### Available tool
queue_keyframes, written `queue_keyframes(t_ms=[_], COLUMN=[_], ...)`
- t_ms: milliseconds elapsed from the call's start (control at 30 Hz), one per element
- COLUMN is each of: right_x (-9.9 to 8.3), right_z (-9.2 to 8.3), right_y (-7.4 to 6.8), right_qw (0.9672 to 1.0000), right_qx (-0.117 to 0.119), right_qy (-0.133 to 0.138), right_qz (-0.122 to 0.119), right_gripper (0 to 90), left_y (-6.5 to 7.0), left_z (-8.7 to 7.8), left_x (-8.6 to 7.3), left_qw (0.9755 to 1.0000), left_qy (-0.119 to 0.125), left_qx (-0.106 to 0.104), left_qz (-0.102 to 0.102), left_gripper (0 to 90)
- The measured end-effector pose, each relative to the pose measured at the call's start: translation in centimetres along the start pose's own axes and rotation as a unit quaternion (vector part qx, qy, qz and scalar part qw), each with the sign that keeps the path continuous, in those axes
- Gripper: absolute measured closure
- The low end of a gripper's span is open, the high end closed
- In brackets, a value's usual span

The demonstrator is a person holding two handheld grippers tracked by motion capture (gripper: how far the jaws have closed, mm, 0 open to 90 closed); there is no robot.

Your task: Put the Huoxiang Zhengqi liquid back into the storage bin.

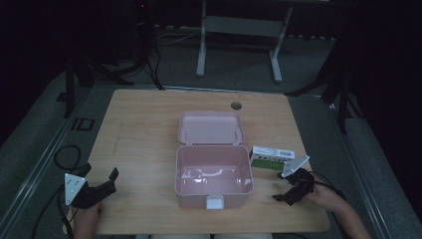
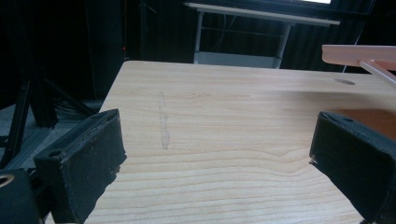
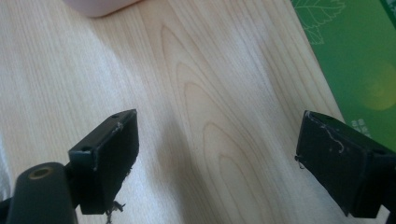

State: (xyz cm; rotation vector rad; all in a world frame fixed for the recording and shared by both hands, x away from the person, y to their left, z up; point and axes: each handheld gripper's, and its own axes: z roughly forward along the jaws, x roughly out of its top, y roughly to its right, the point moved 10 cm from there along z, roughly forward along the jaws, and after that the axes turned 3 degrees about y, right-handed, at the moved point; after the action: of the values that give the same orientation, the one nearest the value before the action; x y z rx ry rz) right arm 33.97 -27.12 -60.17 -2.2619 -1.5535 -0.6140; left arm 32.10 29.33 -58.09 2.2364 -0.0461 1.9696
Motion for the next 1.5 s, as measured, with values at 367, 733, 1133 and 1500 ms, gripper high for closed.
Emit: queue_keyframes(t_ms=[367, 733, 1133, 1500], right_x=[1.0, 1.6, 1.9, 3.7], right_z=[-0.2, -0.7, -1.2, -3.0], right_y=[-0.5, -1.6, -2.0, -1.9], right_qw=[0.9935, 0.9729, 0.9564, 0.9582], right_qx=[0.012, 0.044, 0.061, 0.062], right_qy=[-0.102, -0.213, -0.266, -0.254], right_qz=[-0.049, -0.078, -0.105, -0.116], right_gripper=[13.2, 13.4, 12.9, 14.1], left_y=[0.0, 0.0, 0.0, 0.0], left_z=[0.0, 0.0, 0.0, 0.0], left_x=[0.0, 0.0, 0.0, 0.0], left_qw=[1.0000, 1.0000, 1.0000, 1.0000], left_qy=[0.000, -0.001, 0.000, -0.001], left_qx=[-0.001, -0.004, -0.006, -0.005], left_qz=[0.000, -0.002, -0.004, -0.004], left_gripper=[3.1, 3.1, 3.1, 3.1])
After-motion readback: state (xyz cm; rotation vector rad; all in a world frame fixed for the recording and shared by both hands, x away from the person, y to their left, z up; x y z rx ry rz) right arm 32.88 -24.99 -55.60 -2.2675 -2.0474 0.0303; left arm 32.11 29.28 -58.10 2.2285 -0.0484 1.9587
